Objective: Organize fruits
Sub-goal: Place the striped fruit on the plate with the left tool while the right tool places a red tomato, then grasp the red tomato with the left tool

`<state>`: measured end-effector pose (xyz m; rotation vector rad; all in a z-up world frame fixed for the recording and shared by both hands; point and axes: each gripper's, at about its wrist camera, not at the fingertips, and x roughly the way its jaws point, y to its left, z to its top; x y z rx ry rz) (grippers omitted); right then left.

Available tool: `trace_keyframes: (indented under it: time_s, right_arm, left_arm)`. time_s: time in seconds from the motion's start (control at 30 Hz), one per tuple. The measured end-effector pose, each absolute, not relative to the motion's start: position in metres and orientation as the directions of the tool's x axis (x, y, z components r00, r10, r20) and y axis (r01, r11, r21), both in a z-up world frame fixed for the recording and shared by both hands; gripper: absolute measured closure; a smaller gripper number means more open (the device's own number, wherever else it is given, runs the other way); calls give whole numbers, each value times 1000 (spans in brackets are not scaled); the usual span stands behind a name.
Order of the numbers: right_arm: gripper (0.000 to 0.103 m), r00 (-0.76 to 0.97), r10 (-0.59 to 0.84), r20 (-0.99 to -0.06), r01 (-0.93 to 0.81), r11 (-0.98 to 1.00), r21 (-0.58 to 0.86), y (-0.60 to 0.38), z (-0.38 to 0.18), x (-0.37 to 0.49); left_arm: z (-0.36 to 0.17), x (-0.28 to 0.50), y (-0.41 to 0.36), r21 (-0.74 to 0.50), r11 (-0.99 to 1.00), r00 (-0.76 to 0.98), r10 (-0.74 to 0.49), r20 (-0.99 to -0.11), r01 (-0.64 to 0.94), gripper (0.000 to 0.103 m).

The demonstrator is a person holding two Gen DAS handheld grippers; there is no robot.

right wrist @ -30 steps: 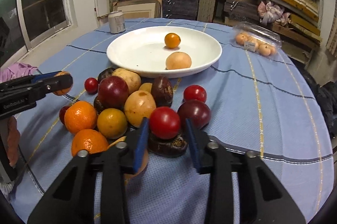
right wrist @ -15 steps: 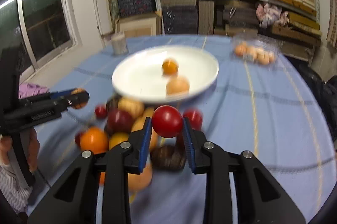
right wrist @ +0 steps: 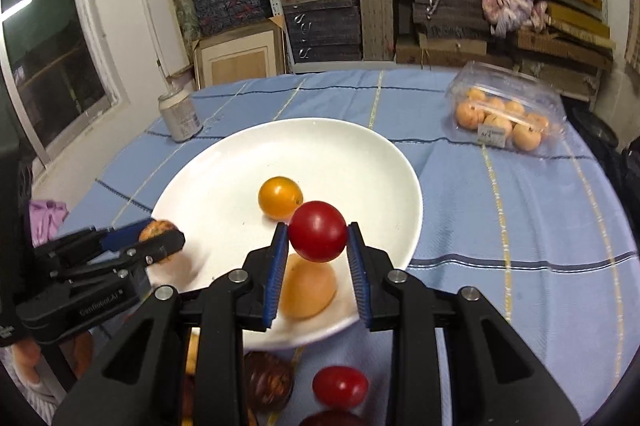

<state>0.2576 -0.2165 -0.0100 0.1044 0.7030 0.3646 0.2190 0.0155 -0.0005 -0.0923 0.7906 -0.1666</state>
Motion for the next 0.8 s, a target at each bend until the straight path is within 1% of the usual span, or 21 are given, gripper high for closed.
trace_keyframes:
  time_s: [0.07, 0.1, 0.13, 0.23, 0.27, 0.3, 0.33, 0.4, 0.43, 0.53, 0.6, 0.7, 0.8]
  right_arm:
    - [49, 714, 357, -602, -284, 934, 217, -220, -9, 255]
    - [48, 730, 350, -587, -277, 937, 215, -224, -6, 252]
    - [48, 736, 352, -577, -276, 936, 219, -227, -2, 249]
    - [47, 771, 356, -528, -273, 934, 231, -239, 13, 229]
    - [43, 790, 348, -505, -269, 937, 224, -243, 20, 219]
    - [37, 802, 342, -490, -267, 939, 219, -246, 23, 210]
    - [34, 820, 334, -464, -261, 941, 215, -251, 27, 197]
    - [15, 840, 323, -436, -243, 942, 229, -260, 25, 176]
    - [12, 845, 317, -431, -231, 943, 241, -264, 21, 166]
    - [12, 834, 321, -448, -223, 940, 259, -270, 10, 143]
    - [11, 836, 334, -436, -238, 936, 259, -269, 8, 126]
    - [9, 831, 368, -418, -278, 924, 261, -266, 6, 104]
    - [9, 805, 395, -443, -315, 917, 244, -255, -3, 88]
  left_arm:
    - [-1, 219, 19, -162, 979, 687, -200, -698, 120, 55]
    - [1, 218, 22, -173, 978, 692, -206, -691, 118, 47]
    - [4, 214, 25, -175, 978, 703, -202, -682, 112, 43]
    - [15, 201, 31, -180, 977, 727, -203, -656, 111, 41]
    - [18, 195, 33, -180, 978, 733, -202, -649, 109, 40]
    - [20, 189, 35, -179, 978, 738, -199, -645, 107, 38]
    - [22, 179, 39, -174, 980, 746, -188, -639, 98, 36]
    - [21, 162, 46, -163, 984, 754, -162, -637, 74, 33]
    - [20, 153, 49, -157, 986, 754, -151, -639, 64, 32]
    - [16, 129, 56, -128, 991, 764, -103, -637, 27, 29]
    - [15, 117, 62, -126, 992, 768, -85, -635, 5, 27]
    - [8, 100, 67, -153, 988, 750, -102, -654, 1, 25]
    - [0, 87, 61, -147, 989, 726, -120, -677, 26, 25]
